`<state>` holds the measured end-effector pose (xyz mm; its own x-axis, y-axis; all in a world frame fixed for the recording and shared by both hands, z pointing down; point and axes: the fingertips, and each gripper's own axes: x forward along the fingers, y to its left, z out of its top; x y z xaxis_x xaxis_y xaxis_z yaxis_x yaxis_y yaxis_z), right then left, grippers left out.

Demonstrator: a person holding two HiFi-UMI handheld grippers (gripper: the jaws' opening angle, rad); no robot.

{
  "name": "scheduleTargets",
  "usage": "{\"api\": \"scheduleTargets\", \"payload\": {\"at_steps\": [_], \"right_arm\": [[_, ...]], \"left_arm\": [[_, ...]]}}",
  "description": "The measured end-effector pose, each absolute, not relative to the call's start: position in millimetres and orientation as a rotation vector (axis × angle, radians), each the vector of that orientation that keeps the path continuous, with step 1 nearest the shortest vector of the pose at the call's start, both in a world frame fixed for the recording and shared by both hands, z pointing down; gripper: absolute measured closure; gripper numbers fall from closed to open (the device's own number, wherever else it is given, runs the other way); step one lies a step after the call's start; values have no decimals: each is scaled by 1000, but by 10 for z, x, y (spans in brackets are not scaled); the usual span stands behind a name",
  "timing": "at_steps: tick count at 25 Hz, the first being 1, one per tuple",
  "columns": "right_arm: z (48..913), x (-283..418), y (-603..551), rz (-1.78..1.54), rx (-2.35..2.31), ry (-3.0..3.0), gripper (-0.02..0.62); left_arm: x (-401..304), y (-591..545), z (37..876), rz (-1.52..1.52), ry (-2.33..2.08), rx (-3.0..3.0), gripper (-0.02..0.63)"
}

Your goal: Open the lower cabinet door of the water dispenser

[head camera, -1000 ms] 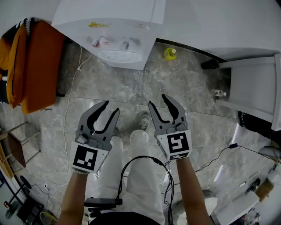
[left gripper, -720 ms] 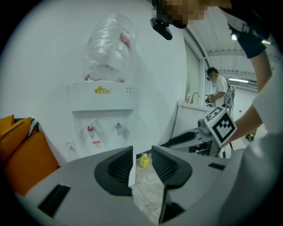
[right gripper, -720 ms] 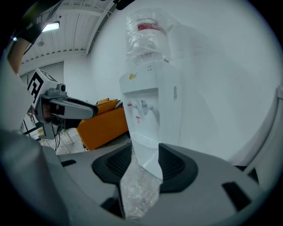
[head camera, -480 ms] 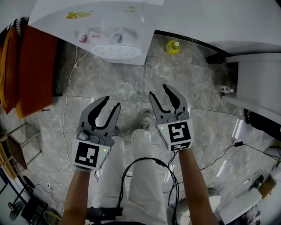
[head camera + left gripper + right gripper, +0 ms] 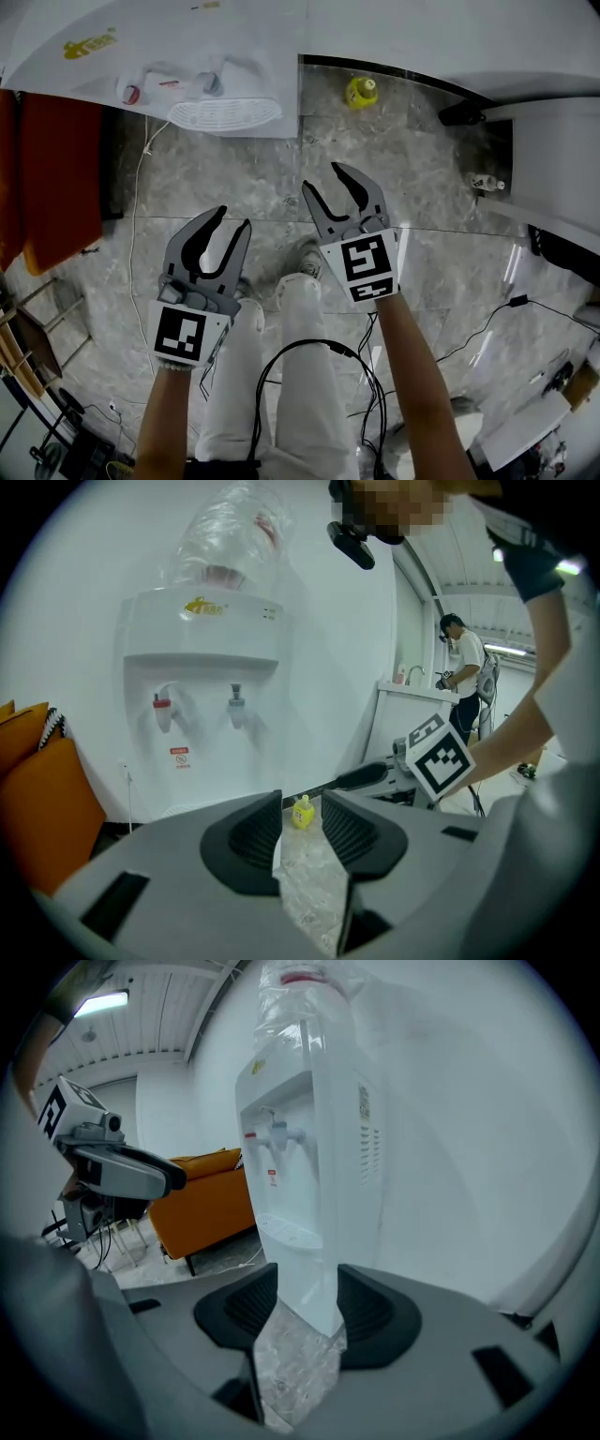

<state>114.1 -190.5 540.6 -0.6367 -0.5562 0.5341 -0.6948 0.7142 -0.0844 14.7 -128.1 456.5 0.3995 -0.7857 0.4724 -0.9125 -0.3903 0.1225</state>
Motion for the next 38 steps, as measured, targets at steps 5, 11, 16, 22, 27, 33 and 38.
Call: {"api": "scheduleTargets", "payload": {"at_steps": [5,11,16,22,27,33,38], "right_arm": [[5706,1116,-2060,387,936,-2426,411],[5983,1088,-2253,396,931,-2416,411],[6231,1027,-2410,392,911,-2405,411],[6491,916,-2596,375,887,-2390,411],[6698,808,-2726,382,902,-2370,411],[6908,685,-2859,353,884,-2346,411],[7060,614,-2939,342,866,-2329,411]], "left_arm": [[174,-1368,4815,516,-1456,2293,472],[217,-1458,5021,539,-1451,2291,472],[196,-1515,5161,535,-1462,2278,472],[168,-1549,5293,546,-1480,2265,472],[117,-1585,5382,556,-1491,2261,472],[89,-1615,5453,553,-1502,2257,472],[50,-1621,5478,564,-1507,2256,472]]}}
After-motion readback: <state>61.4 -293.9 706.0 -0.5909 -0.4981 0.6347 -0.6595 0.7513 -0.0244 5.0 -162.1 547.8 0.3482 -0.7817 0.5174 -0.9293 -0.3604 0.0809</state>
